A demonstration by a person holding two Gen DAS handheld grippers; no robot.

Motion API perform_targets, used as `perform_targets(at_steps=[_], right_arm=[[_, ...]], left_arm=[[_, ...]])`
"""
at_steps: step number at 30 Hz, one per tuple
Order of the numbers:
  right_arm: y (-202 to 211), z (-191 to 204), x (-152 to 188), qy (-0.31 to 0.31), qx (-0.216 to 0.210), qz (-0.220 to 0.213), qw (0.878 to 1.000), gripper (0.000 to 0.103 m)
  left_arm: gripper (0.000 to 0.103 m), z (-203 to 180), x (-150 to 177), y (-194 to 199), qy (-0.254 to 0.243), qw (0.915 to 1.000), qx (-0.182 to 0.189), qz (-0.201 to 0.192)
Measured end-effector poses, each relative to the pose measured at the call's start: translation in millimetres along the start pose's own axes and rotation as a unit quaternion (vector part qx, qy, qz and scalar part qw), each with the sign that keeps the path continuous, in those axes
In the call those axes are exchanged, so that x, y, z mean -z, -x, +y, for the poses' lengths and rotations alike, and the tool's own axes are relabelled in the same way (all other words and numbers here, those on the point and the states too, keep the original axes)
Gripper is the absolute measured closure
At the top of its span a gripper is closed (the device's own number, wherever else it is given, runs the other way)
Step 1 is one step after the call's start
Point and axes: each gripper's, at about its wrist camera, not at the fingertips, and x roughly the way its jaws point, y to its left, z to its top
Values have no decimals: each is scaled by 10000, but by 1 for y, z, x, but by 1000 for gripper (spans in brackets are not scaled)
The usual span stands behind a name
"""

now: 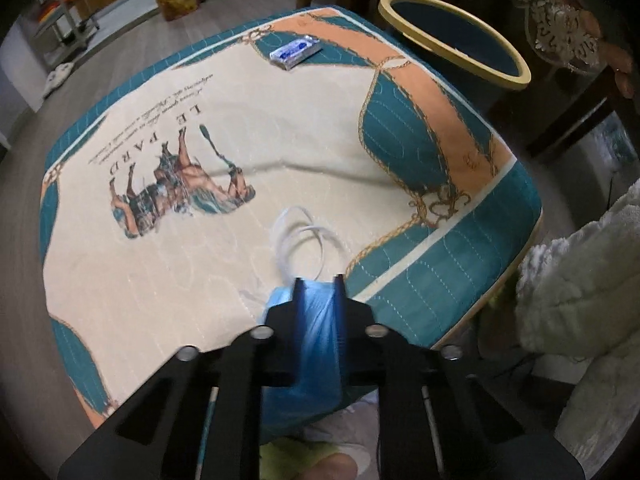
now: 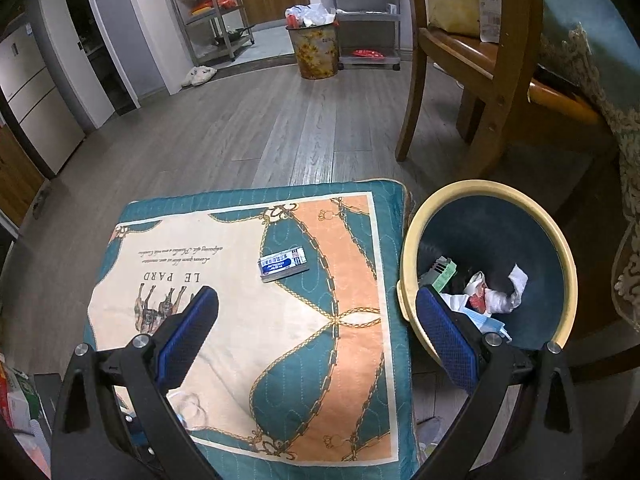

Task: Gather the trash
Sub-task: 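Grasp the white-blue COLTALIN box with the right gripper while the left holds the mask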

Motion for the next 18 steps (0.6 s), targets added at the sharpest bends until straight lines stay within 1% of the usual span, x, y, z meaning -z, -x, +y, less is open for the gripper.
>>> perform_targets(at_steps=[3,6,9,11,13,15,16,18], right_arm=[[-6,-3,0,-73,-26,61,10000,6],[-15,-6,1,-173,-78,177,9997,6],[-30,-11,1,-392,-214,344,9984,7],[-44,-15,0,-561,-329,465,9968,10],[-55,-17,-1,-622,-356,553,9959,14],[-69,-12,-4,-528,-377,592,9961,18],[-75,-9,-5,-450,-398,578,9965,19],[-89,2,-7,-165,-431,544,9975,19]], left_arm=[[95,2,-7,8,34,9998,-79,-190],[95,12,-19,20,264,9987,-37,-435],[95,28,-34,32,607,9959,39,-674],[95,41,-43,42,811,9929,48,-869],[95,51,-51,49,984,9900,36,-1007],[95,64,-60,53,1167,9867,42,-1133],[95,73,-64,55,1304,9843,60,-1192],[95,83,-69,55,1426,9820,39,-1235]])
